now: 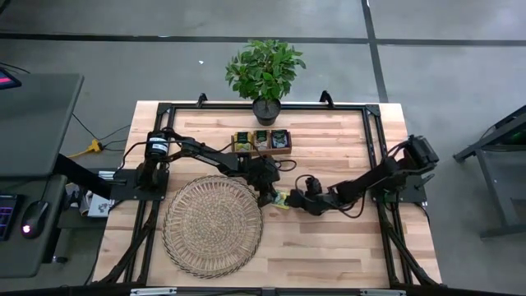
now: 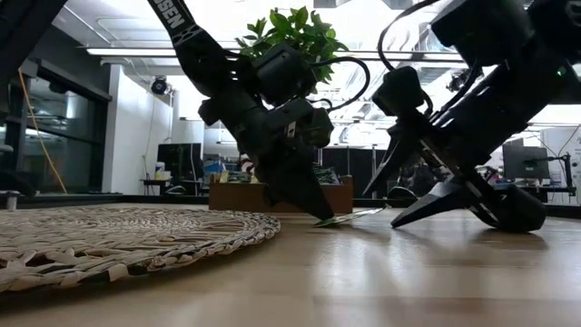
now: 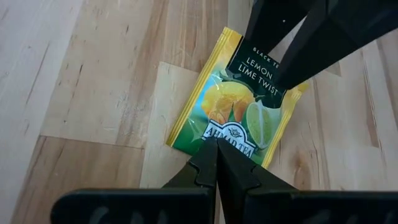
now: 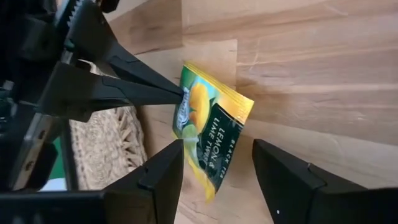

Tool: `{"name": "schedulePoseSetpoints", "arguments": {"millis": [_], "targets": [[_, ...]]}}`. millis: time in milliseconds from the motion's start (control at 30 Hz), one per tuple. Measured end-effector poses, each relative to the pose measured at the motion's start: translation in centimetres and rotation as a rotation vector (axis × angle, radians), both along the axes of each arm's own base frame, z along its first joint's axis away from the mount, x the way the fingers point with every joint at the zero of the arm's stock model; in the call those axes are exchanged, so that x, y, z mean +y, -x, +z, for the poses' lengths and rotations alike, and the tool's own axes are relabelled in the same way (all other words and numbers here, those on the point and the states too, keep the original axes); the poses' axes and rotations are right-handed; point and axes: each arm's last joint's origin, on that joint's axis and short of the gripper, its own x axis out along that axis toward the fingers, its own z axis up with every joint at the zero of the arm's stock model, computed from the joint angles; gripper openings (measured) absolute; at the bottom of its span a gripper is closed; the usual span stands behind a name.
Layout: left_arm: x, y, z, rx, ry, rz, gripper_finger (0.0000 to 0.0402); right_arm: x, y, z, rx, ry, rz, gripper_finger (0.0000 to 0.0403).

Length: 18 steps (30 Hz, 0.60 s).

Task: Pick & Place Tea
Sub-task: Put the yellow tea bag into the left section of the wooden organizer

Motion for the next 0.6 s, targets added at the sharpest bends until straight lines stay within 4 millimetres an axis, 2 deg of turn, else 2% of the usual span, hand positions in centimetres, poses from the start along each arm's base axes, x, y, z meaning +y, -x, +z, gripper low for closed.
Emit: {"name": "schedulePoseSetpoints", "arguments": {"millis": [133,333,600], "targets": [[0.0,0.0,0.0,-0.003,0.004,0.004,0.0,0.2,-0.4,0.2,0.032,-0.002,0.008,0.0188],[1.1,-0.3,0.3,-0.034,0.059,0.046,0.0,0.3,-0.4,0.3,0.037,-0.021,0.002,0.0183],[2.5,-0.2,0.3,-0.033,0.08,0.079,0.0,0.4,-0.4,0.2,0.05,-0.035,0.02,0.0108]]}}
